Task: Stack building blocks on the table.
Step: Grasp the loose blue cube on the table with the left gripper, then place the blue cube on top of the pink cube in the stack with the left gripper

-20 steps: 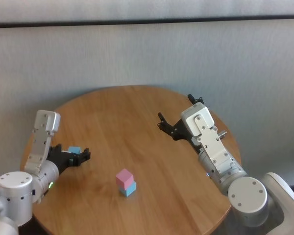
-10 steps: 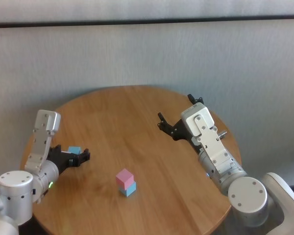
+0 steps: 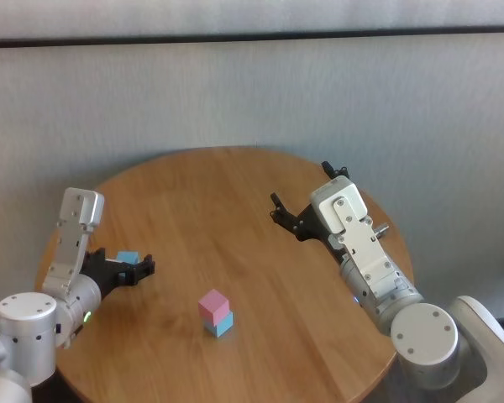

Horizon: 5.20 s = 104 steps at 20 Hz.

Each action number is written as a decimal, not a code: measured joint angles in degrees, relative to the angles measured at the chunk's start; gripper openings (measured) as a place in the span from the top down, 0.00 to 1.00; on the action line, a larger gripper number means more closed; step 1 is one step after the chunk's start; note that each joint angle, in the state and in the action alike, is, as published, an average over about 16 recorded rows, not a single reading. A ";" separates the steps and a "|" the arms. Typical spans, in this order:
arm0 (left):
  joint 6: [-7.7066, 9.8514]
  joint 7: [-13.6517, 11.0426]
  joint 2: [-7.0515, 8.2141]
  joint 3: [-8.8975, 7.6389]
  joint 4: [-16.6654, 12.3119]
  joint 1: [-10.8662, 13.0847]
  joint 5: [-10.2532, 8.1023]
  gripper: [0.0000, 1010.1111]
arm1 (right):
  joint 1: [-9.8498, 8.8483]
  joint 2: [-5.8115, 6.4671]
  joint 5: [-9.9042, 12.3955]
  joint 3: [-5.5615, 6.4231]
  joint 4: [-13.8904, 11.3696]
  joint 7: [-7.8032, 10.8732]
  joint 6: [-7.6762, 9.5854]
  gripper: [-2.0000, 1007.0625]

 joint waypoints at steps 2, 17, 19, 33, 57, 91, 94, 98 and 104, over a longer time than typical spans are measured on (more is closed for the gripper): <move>-0.03 -0.02 0.01 0.00 -0.01 0.00 -0.01 0.06 | 0.00 0.00 0.00 0.00 0.00 0.00 0.00 0.00; -0.21 -0.59 0.19 0.10 -0.32 0.13 -0.10 0.47 | 0.00 0.00 0.00 0.00 0.00 0.00 0.00 0.00; -0.23 -1.09 0.43 0.26 -0.75 0.28 -0.10 0.51 | 0.00 0.00 0.00 0.00 0.00 0.00 0.00 0.00; -2.82 -11.09 7.49 4.58 -11.21 4.00 -0.18 0.61 | 0.00 0.00 0.00 0.00 0.00 0.00 0.00 0.00; -2.57 -23.19 14.21 10.29 -25.19 9.36 -8.03 0.61 | 0.00 0.00 0.00 0.00 0.00 0.00 0.00 0.00; -2.10 -22.76 16.46 17.64 -21.96 5.75 -9.56 0.61 | 0.00 0.00 0.00 0.00 0.00 0.00 0.00 0.00; -2.16 -22.82 16.64 18.18 -21.46 5.13 -9.79 0.61 | 0.00 0.00 0.00 0.00 0.00 0.00 0.00 0.00; -2.13 -22.91 16.90 18.80 -20.88 4.42 -10.20 0.61 | 0.00 0.00 0.00 0.00 0.00 0.00 0.00 0.00; -1.73 -23.04 17.33 19.54 -20.18 3.56 -10.82 0.61 | 0.00 0.00 0.00 0.00 0.00 0.00 0.00 0.00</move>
